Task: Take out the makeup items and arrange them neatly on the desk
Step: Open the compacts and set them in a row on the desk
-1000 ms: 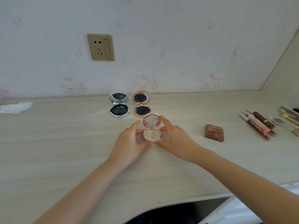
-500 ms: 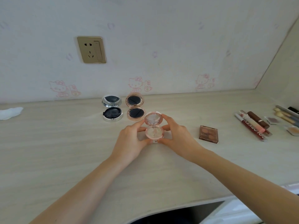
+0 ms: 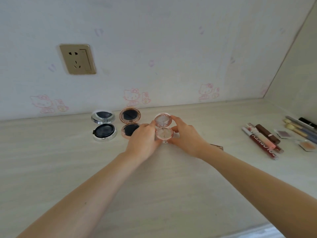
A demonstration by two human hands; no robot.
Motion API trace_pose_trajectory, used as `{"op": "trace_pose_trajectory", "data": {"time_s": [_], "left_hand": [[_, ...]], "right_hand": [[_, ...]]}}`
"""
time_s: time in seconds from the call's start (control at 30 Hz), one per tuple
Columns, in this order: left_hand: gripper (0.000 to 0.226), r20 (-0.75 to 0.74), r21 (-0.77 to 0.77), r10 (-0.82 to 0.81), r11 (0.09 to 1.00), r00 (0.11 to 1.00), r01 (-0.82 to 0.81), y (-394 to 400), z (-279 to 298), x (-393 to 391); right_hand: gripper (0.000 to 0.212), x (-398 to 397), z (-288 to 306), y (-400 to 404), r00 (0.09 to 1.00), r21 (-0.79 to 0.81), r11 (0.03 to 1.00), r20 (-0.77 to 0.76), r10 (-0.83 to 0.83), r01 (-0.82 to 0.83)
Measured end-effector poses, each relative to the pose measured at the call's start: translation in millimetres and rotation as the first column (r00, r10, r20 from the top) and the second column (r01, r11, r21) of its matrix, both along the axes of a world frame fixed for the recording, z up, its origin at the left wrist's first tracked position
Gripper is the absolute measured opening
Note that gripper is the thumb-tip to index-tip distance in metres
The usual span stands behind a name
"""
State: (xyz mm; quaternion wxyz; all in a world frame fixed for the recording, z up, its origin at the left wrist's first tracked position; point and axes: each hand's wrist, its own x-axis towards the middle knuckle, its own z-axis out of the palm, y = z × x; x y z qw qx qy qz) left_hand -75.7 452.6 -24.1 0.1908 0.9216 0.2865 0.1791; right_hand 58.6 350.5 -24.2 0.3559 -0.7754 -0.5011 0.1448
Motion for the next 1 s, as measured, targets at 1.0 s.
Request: {"op": "trace_pose_trajectory", "data": {"time_s": [1.0], "left_hand": [[0.01,0.042,0.588,0.045,0.807,0.998,-0.061,23.3,-10.1,-14.5]], "right_hand": [[0.073,9.1,-8.4,60.1,0.996,0.026,0.999,-0.086,0.032,-0.03]]}}
